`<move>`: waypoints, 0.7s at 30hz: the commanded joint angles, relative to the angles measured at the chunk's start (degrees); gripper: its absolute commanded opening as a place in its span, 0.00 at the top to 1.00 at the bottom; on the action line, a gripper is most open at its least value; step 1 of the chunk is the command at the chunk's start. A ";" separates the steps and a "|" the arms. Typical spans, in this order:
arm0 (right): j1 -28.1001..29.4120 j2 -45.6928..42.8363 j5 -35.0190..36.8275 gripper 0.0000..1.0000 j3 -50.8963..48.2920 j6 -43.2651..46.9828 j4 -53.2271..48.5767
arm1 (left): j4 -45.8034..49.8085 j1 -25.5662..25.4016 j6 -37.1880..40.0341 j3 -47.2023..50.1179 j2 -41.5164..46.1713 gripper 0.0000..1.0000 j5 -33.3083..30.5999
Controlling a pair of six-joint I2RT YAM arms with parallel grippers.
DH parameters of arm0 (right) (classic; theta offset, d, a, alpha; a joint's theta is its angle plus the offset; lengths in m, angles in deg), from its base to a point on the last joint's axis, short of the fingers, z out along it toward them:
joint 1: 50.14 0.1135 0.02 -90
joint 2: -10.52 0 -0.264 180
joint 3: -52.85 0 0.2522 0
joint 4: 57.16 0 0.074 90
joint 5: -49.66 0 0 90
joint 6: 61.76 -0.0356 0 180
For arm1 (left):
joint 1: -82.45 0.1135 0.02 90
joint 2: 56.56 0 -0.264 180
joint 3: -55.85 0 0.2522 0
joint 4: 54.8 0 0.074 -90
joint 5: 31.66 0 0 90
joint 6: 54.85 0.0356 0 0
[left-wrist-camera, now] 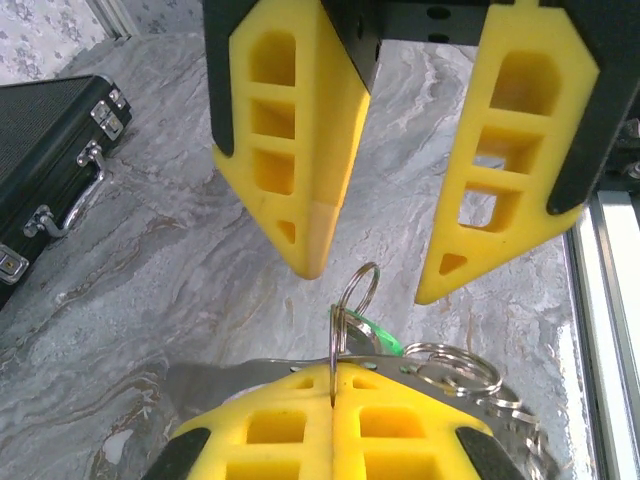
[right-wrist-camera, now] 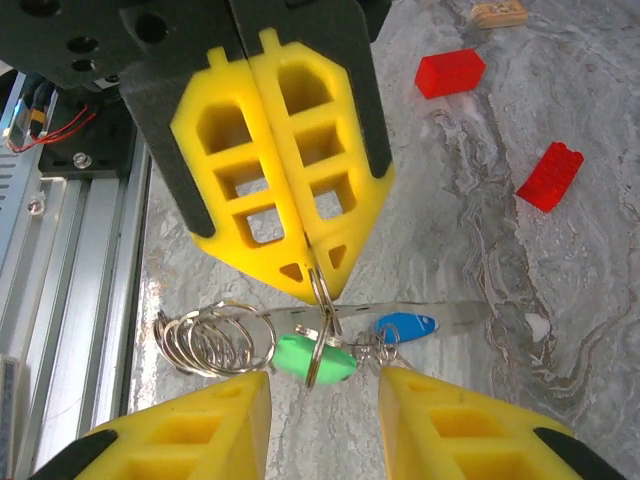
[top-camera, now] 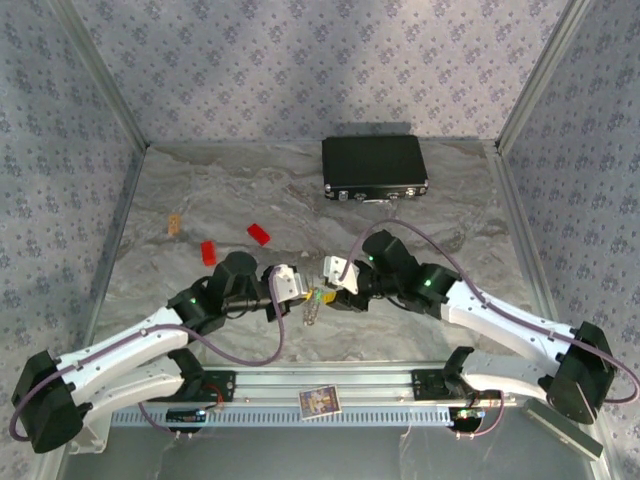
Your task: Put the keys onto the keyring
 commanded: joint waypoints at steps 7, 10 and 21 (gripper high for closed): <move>-0.59 -1.04 -2.91 0.70 -1.31 -4.29 5.87 | -6.64 -0.29 -1.11 0.37 -0.18 1.00 1.68; -0.67 -1.11 -2.22 0.73 -0.88 -4.15 5.07 | -6.13 -0.32 -0.85 0.29 -0.32 1.00 1.64; -0.68 -3.12 0.76 0.73 -0.46 -3.71 1.86 | -5.28 -0.29 -0.67 0.07 -0.52 1.00 1.65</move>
